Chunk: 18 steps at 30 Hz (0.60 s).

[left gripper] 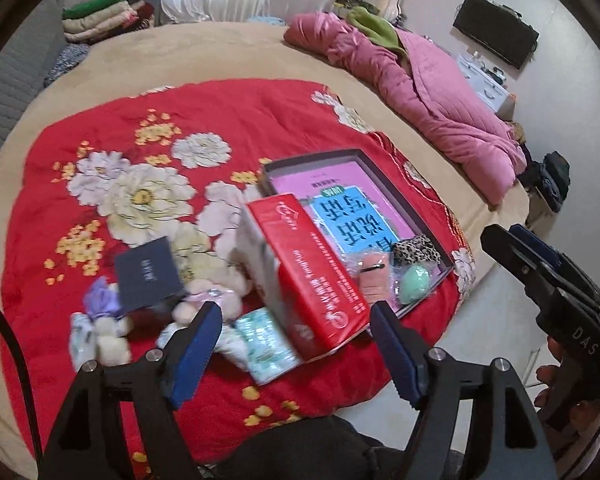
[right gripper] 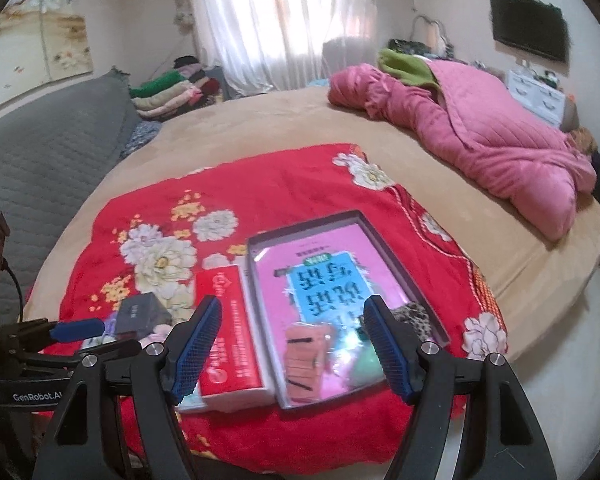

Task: Organize soft objects
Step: 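Withdraw both tools from the tray back toward the pile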

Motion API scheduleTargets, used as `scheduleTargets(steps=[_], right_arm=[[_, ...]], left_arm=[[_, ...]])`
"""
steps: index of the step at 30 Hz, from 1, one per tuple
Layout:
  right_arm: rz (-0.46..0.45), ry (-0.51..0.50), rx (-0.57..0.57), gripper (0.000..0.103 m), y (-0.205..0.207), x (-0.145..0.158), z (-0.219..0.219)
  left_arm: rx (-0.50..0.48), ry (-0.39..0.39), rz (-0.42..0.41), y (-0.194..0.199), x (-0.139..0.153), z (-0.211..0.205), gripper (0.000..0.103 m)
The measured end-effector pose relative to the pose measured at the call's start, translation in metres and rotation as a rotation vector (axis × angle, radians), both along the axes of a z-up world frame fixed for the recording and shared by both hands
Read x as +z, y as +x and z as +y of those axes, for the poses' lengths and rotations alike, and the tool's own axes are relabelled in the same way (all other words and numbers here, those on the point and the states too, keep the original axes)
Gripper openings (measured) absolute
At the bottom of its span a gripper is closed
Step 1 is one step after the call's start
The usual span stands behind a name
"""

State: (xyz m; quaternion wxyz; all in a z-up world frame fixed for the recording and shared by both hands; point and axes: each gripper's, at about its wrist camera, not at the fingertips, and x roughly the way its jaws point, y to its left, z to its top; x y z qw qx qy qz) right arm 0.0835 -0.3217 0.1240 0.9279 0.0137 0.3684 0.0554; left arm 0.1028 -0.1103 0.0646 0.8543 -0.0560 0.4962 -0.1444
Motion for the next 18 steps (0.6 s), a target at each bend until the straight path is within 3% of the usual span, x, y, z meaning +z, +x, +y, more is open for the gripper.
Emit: scheduleTargets(steps=[18], right_arm=[[-0.026,-0.065,0.196,0.075,-0.016,0.011,0.090]], left_arm=[[0.160,0.044,-0.067,-0.031,0.018,0.083,0.076]])
